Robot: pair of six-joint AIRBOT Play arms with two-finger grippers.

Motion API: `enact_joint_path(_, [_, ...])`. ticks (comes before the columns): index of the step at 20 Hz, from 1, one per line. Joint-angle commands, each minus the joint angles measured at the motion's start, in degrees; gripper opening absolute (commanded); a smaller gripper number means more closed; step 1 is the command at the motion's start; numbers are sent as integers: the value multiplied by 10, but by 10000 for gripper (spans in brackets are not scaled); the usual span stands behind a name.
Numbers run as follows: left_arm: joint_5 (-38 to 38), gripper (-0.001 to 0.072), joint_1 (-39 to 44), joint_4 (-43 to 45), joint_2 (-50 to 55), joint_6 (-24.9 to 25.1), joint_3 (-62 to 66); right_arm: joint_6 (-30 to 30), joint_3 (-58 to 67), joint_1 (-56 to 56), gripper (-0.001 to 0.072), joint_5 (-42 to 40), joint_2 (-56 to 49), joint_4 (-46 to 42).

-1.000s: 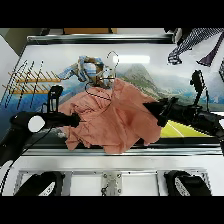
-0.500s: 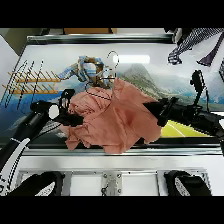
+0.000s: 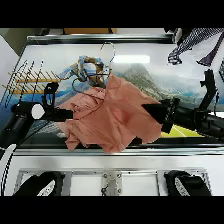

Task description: Fold the clothes and pants, and hang the long-sleeved shirts on hangers.

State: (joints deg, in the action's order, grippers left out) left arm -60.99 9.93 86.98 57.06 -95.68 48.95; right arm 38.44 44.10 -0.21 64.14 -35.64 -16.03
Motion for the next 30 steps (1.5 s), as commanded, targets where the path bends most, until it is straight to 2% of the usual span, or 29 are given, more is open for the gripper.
enact_joint_path(1, [-9,8,-28,-2,-20,12,0,10,1,0,2,83,9,13])
enact_joint_path(5, [-19,8,-45,-3,-29,14,1,12,1,0,2,123,9,3])
enact_joint_path(9, [-38,8,-44,-22,-29,33,2,26,1,0,2,124,8,-54])
enact_joint_path(15, [-58,8,-44,-25,-29,34,55,36,1,0,2,130,9,-122])
enact_joint_path(20, [-103,8,-44,-30,-29,55,71,23,1,0,3,111,9,-81])
enact_joint_path(24, [-110,7,-44,-30,-29,59,51,19,1,-1,3,102,9,-46])
enact_joint_path(30, [-110,8,-44,-30,-29,68,38,19,1,0,2,109,8,-90])
